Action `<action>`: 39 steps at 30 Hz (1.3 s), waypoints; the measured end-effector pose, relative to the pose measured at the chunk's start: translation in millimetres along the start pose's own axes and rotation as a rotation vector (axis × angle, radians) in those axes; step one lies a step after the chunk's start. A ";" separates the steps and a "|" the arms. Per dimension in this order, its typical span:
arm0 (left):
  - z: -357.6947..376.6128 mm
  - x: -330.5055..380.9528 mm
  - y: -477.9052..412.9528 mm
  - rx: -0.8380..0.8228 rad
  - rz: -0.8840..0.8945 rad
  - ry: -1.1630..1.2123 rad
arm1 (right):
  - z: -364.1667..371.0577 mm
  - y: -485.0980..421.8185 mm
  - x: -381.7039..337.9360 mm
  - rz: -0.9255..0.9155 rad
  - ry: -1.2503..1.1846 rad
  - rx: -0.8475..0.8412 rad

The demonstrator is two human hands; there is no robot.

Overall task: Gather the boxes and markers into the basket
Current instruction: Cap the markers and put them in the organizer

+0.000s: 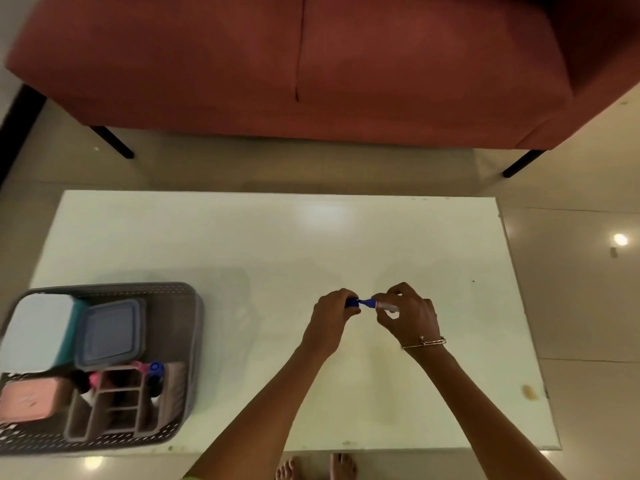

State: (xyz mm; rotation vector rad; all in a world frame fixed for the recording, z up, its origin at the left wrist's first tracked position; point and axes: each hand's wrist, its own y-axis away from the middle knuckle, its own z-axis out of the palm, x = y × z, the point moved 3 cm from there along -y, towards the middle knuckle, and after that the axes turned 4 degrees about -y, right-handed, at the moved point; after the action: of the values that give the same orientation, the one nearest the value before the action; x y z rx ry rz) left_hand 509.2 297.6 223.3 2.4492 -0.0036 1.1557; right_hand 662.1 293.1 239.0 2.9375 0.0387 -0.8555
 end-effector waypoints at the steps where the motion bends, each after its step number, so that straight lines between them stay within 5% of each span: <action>1: -8.0 -0.8 6.8 0.016 -0.008 -0.008 | -1.3 0.7 -9.1 -0.018 0.001 -0.014; 9: -60.8 -9.1 50.8 0.029 -0.028 -0.042 | 5.2 7.3 -74.0 -0.271 -0.049 -0.244; 14: -94.7 -27.0 75.1 0.080 -0.096 0.062 | 19.1 19.2 -104.4 -0.123 -0.241 -0.276; 23: -119.0 -51.5 112.4 0.041 -0.131 0.004 | 54.0 42.1 -149.5 -0.150 -0.250 -0.424; 28: -148.2 -67.6 128.7 0.056 -0.035 -0.010 | 68.6 57.8 -182.4 -0.172 -0.307 -0.370; 31: -181.2 -81.5 140.8 0.050 0.016 -0.224 | 74.5 70.3 -208.6 -0.126 -0.334 -0.233; 34: -219.9 -105.2 165.6 0.138 -0.038 -0.355 | 75.4 81.1 -237.8 -0.042 -0.505 -0.149; 39: -267.5 -154.8 209.7 0.356 -0.193 -0.349 | 99.4 94.9 -283.3 -0.018 -0.655 -0.244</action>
State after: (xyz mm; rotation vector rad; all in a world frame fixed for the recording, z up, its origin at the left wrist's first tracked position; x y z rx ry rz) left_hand 173.3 181.8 338.5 2.8568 0.3543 0.6822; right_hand 374.5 189.6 314.4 2.3111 0.1168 -1.6310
